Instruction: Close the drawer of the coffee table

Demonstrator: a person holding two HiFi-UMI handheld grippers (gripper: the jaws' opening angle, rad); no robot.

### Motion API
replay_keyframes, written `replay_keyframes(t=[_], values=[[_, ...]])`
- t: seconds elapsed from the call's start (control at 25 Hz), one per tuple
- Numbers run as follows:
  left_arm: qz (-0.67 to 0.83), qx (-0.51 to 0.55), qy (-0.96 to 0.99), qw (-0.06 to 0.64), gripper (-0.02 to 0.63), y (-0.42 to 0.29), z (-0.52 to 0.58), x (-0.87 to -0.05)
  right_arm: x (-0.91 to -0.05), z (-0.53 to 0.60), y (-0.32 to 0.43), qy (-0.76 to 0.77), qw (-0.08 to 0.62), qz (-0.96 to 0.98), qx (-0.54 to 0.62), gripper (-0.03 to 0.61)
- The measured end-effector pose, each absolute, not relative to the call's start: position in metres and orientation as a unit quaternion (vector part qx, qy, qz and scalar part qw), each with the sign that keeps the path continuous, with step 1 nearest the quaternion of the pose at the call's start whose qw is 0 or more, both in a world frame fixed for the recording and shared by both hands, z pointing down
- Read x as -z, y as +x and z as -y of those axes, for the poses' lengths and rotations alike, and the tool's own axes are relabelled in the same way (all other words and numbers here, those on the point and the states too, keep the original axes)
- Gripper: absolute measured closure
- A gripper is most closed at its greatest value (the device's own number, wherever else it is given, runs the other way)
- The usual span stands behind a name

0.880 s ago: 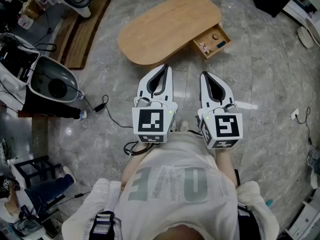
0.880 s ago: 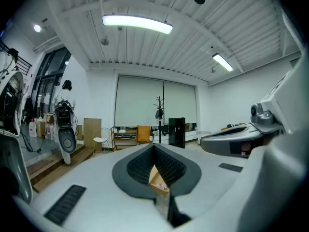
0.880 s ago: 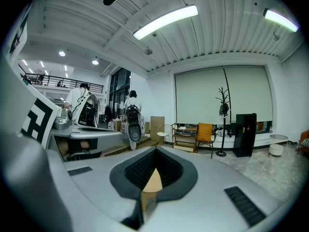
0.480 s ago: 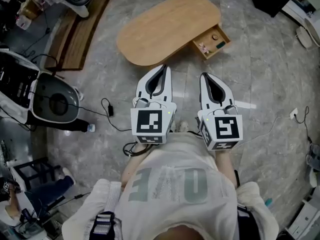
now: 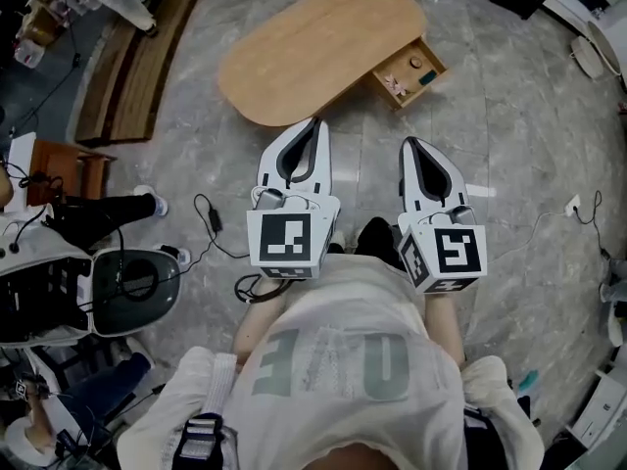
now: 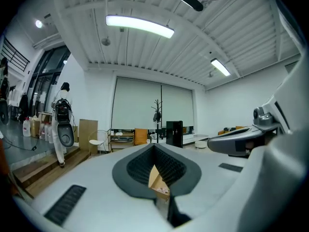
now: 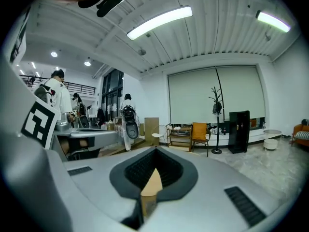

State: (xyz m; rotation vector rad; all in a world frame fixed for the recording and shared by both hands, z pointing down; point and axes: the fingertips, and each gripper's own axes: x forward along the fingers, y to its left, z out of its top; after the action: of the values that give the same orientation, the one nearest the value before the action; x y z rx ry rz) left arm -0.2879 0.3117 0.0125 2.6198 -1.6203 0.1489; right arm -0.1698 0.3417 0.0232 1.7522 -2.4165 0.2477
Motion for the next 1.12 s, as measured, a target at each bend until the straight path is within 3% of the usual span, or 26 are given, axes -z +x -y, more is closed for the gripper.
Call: replay_keyframes(t=[0.24, 0.72, 1.12], values=[[0.512, -0.051, 0.857, 0.029, 0.606, -0.272, -0.311, -0.030, -0.039, -0.355, -0.144, 0.603, 0.081, 0.790, -0.077, 0.574], [0.509, -0.050, 0.859, 0.021, 0.606, -0.251, -0.235, -0.025, -0.034, -0.265, -0.127, 0.602, 0.072, 0.793, -0.060, 0.574], [0.537, -0.055, 0.842, 0.023, 0.606, -0.152, -0.108, -0.024, -0.032, -0.127, -0.033, 0.568, 0.090, 0.817, -0.046, 0.574]])
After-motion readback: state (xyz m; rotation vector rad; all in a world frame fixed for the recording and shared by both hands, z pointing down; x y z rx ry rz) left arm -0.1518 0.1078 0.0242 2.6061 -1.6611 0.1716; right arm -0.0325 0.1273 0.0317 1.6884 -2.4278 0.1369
